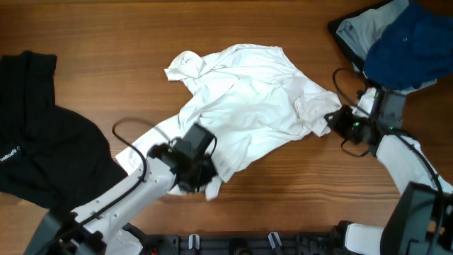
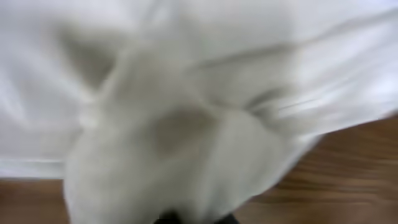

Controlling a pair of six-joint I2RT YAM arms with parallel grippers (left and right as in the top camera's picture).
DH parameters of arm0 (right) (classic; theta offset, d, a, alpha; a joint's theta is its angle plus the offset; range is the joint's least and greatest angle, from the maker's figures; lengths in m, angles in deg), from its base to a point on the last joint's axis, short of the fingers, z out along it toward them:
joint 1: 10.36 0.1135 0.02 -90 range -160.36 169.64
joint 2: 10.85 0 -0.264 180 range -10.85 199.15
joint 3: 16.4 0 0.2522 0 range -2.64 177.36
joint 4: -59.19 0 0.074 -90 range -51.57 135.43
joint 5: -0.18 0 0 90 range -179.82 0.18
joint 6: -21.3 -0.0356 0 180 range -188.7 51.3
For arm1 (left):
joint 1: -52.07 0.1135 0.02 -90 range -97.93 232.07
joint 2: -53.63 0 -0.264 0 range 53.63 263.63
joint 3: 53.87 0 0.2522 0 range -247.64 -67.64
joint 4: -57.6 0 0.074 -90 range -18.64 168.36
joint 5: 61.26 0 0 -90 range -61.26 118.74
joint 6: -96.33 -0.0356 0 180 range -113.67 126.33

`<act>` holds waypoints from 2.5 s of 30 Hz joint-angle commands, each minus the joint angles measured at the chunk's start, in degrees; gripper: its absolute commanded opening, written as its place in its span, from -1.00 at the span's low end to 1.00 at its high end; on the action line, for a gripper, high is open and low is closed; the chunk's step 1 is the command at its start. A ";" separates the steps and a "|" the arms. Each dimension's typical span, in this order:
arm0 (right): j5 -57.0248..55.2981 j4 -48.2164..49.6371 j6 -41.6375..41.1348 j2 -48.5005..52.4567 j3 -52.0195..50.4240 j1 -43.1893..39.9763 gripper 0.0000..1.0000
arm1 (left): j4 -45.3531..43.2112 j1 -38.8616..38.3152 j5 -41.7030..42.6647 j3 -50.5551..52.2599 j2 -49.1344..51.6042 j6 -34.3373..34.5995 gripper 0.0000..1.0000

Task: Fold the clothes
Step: 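Lift the shirt with both grippers and pull it away from the robot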

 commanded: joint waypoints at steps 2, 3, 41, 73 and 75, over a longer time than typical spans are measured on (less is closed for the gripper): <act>-8.31 -7.19 5.33 -4.13 12.90 0.04 -0.91 | 4.22 4.28 -9.07 -12.50 -1.33 -9.16 -0.92; -8.87 -8.85 6.45 -4.28 15.39 0.07 -0.91 | 4.96 5.25 -9.99 -14.27 -1.33 -10.40 -0.92; -23.28 -32.94 29.79 -5.11 76.11 9.94 -0.91 | 2.64 29.92 -19.98 -61.48 -2.38 -36.85 -0.92; -20.22 -30.27 20.65 17.49 86.29 13.44 -0.91 | -12.33 32.76 -21.35 -63.52 9.35 -32.63 -0.92; -21.75 -26.95 21.57 17.49 89.94 13.44 -0.91 | -12.39 33.48 -21.38 -66.07 9.35 -33.11 -0.92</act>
